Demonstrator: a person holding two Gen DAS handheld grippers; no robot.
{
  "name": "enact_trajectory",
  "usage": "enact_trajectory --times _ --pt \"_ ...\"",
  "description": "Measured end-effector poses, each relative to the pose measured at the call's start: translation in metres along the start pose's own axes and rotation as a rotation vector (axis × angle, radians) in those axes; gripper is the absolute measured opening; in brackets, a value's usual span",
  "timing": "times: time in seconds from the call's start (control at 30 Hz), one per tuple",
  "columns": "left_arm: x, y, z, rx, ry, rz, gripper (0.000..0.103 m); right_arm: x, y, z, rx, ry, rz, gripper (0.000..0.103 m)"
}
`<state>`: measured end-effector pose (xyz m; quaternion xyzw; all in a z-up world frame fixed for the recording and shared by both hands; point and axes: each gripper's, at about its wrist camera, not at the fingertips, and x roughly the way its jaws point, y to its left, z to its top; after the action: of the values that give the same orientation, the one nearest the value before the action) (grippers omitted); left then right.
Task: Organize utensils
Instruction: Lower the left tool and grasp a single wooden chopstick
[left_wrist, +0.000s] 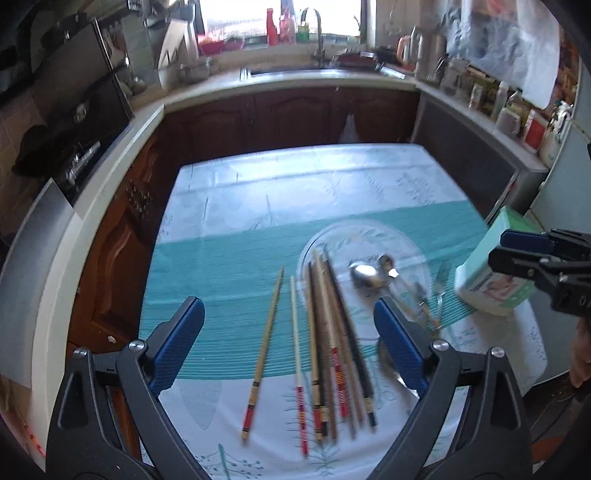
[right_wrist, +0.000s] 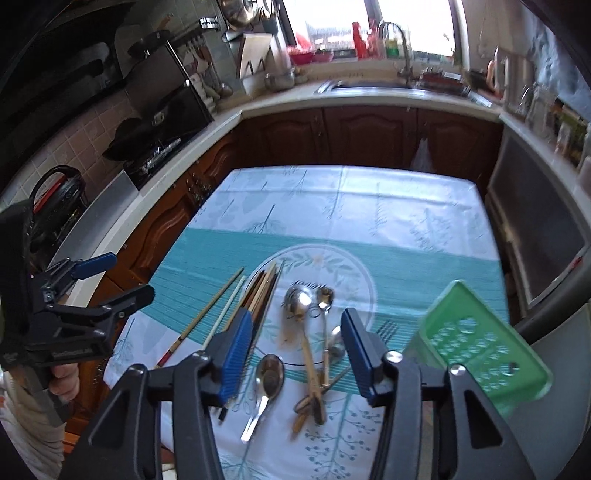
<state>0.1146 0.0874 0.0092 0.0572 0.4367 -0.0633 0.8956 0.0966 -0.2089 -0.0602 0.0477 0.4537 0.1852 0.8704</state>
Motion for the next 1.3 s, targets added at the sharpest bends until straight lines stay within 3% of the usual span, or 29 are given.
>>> enact_trajectory --times 0.03,0.07,0.1,0.23,0.3,0.37,0.67,0.83,0.9,1.03,1.3 --pt "0.009 0.003 -0.001 0.007 0.018 -0.002 0.079 0.006 0.002 0.001 0.003 0.015 0.007 0.044" --pt "0.020 0.007 -0.003 0.022 0.052 0.002 0.058 0.015 0.005 0.002 0.002 0.034 0.018 0.042" --pt "0.032 0.010 -0.006 0.035 0.093 0.004 0.047 0.023 0.008 0.004 0.001 0.051 0.026 0.042" --pt "0.075 0.021 -0.015 0.060 0.189 -0.016 0.040 0.058 0.023 0.008 0.021 0.113 0.075 0.038" --pt "0.097 0.024 -0.018 0.087 0.233 -0.034 0.026 0.082 0.031 0.010 0.052 0.165 0.116 0.031" --pt "0.117 0.028 -0.022 0.088 0.276 -0.053 0.021 0.103 0.039 0.012 0.073 0.210 0.142 0.025" --pt "0.168 0.036 -0.024 0.072 0.379 -0.117 0.018 0.179 0.067 0.018 0.147 0.345 0.157 0.024" --pt "0.184 0.032 -0.027 0.080 0.425 -0.119 0.017 0.192 0.069 0.017 0.172 0.370 0.167 0.024" --pt "0.188 0.030 -0.029 0.091 0.427 -0.100 0.005 0.194 0.071 0.017 0.171 0.373 0.163 0.024" --pt "0.187 0.029 -0.030 0.083 0.418 -0.081 0.004 0.198 0.074 0.018 0.168 0.378 0.159 0.024" --pt "0.176 0.063 -0.038 -0.093 0.417 -0.072 0.004 0.227 0.092 0.020 0.150 0.434 0.129 0.018"
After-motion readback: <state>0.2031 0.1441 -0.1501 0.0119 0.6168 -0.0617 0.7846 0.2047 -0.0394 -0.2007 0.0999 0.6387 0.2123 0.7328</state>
